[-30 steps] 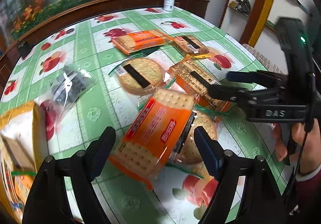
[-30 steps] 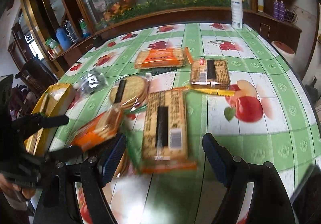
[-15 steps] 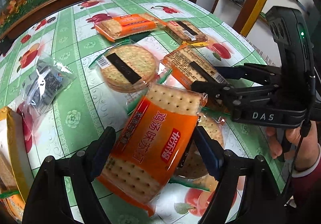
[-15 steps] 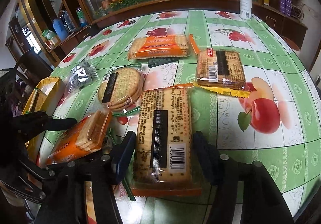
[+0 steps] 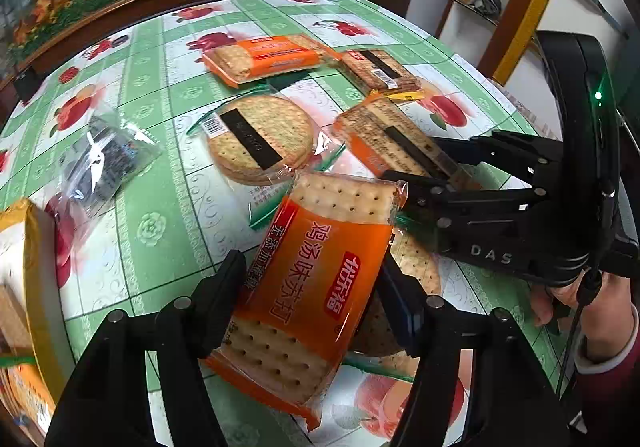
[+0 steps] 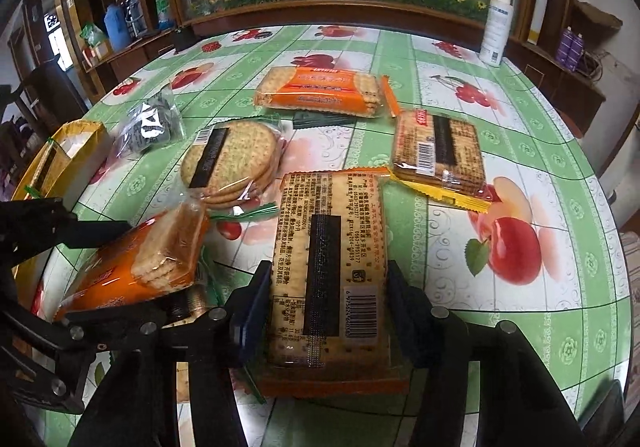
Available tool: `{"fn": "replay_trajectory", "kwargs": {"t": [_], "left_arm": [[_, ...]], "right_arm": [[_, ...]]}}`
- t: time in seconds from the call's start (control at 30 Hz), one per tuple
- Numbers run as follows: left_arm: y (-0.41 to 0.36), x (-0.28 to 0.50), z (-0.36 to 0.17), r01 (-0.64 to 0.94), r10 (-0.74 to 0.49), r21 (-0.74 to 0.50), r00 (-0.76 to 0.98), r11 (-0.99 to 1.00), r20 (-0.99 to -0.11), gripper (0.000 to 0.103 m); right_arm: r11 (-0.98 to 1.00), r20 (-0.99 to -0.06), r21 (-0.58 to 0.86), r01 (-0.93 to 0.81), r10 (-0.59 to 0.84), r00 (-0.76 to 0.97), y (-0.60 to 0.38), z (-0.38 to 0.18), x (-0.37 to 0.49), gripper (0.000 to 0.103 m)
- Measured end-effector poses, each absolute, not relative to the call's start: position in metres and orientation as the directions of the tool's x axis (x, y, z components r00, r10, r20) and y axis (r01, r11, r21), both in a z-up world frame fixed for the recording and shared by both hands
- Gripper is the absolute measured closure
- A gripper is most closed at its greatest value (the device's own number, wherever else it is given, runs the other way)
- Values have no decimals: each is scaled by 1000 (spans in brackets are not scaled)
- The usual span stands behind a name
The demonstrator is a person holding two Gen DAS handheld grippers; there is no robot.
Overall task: Organize snacks
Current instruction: 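Close left tool on orange soda-cracker pack while right tool closes on brown pack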
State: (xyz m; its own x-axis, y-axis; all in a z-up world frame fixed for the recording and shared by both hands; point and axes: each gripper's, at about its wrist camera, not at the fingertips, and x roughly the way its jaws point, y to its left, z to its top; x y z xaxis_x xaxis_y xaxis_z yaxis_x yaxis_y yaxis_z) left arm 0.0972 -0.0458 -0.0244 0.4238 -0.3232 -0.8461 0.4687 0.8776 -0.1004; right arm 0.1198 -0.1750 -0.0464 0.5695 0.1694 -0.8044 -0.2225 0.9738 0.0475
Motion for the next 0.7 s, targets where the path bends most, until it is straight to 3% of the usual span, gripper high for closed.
{"fn": "replay_trajectory", "kwargs": {"t": [0.1,0.43,0.7], "left_arm": [[-44,92,-21,452,-314,-92,446,887,-838,46],[-26,77,-9,358,-289,-103,519,928,-805,49],[-9,52,15,238,-160,-6,635,971,-756,49]], "right_arm": [[977,-797,64,-205,174,578,-181,-45,116,48],[979,-741,119,-168,200,641,-201,-19,95,48],[966,-672,168,-197,259,693,-202,17,66,48]]}}
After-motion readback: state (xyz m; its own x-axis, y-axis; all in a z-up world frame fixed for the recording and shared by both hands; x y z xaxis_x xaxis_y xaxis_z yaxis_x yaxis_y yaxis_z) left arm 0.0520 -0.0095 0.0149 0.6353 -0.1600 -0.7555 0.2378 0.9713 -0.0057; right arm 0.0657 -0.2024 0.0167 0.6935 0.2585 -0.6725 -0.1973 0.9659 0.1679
